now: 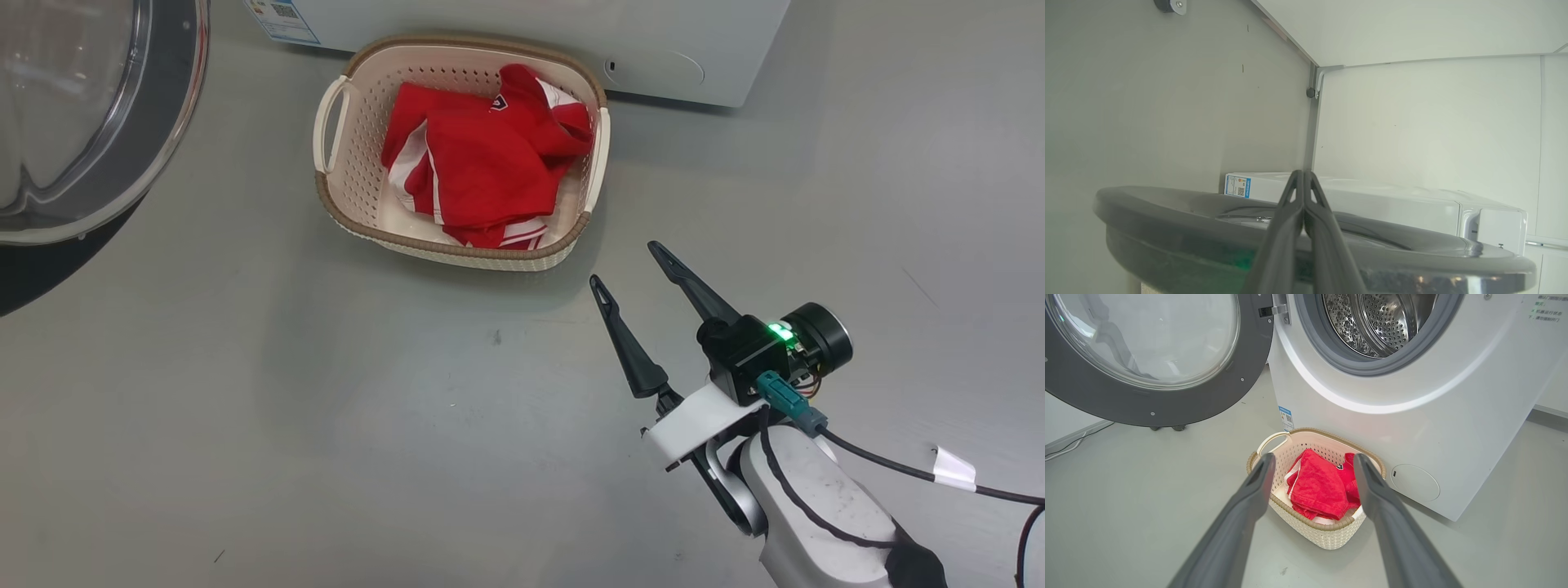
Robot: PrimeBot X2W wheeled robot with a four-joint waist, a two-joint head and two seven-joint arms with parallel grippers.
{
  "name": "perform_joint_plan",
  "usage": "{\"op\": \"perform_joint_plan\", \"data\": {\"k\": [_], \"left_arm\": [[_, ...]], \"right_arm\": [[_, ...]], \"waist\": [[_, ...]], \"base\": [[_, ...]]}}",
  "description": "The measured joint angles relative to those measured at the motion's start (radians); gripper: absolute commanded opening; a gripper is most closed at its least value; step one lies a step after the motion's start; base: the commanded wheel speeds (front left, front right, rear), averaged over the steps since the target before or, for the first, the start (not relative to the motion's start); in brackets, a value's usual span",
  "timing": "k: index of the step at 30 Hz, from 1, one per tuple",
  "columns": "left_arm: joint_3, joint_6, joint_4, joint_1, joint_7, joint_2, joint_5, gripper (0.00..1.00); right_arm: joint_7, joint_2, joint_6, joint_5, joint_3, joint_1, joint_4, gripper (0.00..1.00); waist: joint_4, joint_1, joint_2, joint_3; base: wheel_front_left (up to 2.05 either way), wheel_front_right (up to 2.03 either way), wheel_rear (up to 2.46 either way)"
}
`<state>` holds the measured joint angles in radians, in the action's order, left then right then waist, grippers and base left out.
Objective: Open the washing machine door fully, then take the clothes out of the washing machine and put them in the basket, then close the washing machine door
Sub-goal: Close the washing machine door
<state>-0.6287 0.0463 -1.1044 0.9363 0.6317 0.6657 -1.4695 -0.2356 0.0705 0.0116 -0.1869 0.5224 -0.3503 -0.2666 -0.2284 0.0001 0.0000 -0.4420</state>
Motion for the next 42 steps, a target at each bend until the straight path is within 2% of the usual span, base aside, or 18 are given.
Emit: {"op": "perform_joint_plan", "data": {"k": [19, 27, 42], "left_arm": [[0.038, -0.053, -0.049, 0.003, 0.159, -0.041, -0.016, 0.00], [0.072, -0.093, -0.051, 0.003, 0.230, -0.062, -0.016, 0.00], [0.078, -0.133, -0.050, 0.003, 0.428, -0.143, -0.063, 0.00]], "right_arm": [[-0.008, -0.001, 0.000, -0.017, -0.002, 0.000, -0.023, 1.00], [-0.008, -0.001, 0.000, -0.034, -0.002, 0.001, -0.031, 1.00], [-0.009, -0.004, -0.002, -0.056, -0.005, 0.012, -0.035, 1.00]], "waist": [[-0.022, 0.0000, 0.0000, 0.057], [-0.031, 0.0000, 0.0000, 0.084], [-0.063, 0.0000, 0.0000, 0.133]], "base": [[0.00, 0.00, 0.00], [0.00, 0.00, 0.00], [0.00, 0.00, 0.00]]}}
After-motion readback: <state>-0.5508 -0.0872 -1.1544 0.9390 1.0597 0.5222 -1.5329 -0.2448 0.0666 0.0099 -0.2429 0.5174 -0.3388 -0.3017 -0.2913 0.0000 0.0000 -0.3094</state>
